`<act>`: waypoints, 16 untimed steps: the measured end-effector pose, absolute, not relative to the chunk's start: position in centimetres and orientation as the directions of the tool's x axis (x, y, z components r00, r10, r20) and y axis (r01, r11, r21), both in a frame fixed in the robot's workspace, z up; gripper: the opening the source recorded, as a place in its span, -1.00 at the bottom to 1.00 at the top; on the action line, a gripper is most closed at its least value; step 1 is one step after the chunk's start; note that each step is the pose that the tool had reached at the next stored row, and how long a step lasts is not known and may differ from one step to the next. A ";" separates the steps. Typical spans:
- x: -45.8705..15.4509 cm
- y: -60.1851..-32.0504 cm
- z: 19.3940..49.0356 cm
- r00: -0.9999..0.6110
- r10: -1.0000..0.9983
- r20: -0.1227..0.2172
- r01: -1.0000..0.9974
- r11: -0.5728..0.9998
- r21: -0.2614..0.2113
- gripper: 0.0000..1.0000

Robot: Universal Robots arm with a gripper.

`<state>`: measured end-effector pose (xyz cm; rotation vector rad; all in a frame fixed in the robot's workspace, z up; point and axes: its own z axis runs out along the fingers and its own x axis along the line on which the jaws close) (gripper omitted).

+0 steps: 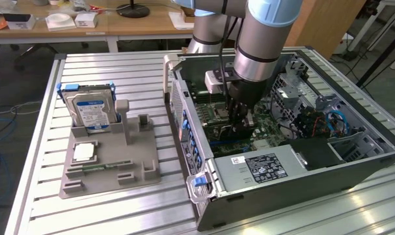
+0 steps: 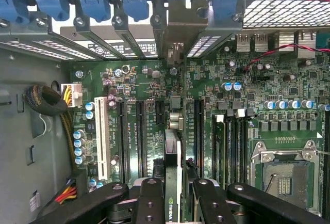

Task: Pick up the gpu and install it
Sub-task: 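Insert the gpu into the slot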

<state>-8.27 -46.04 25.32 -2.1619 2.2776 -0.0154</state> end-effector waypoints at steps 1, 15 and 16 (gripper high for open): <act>-8.3 -46.0 25.3 -0.052 -0.999 0.006 -0.999 0.052 -0.008 -0.47; -8.3 -45.6 25.3 -0.051 -0.999 0.006 -0.999 0.051 -0.008 -0.47; -8.3 -45.5 25.3 -0.050 -0.999 0.006 -0.999 0.050 -0.008 -0.47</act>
